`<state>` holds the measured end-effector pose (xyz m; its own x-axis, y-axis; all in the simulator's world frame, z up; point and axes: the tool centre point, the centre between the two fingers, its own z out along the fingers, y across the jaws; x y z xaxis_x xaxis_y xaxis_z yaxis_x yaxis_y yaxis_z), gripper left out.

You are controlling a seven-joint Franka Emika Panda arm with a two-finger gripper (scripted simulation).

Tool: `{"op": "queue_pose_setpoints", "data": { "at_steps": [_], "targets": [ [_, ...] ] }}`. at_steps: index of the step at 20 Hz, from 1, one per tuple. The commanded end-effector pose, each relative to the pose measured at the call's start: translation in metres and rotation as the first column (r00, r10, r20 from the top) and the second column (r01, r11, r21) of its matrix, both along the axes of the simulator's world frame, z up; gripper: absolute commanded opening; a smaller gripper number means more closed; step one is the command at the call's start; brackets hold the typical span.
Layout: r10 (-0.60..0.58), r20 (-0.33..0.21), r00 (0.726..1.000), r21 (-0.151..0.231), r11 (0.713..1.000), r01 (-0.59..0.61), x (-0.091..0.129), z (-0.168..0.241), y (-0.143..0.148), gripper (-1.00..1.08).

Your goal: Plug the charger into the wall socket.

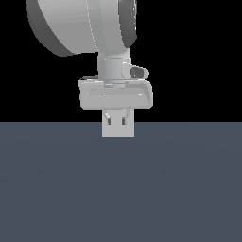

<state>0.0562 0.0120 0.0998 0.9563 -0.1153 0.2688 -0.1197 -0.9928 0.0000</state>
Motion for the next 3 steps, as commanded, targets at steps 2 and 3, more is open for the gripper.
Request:
{"op": "queue_pose_setpoints", "data": {
  "at_steps": [2,3],
  "targets": [
    [0.0,0.0,1.0,0.0,1.0,0.0,0.0038,0.0002,-0.0003,-1.0],
    [0.0,0.0,1.0,0.0,1.0,0.0,0.0038,0.0002,-0.0003,-1.0]
  ]
}}
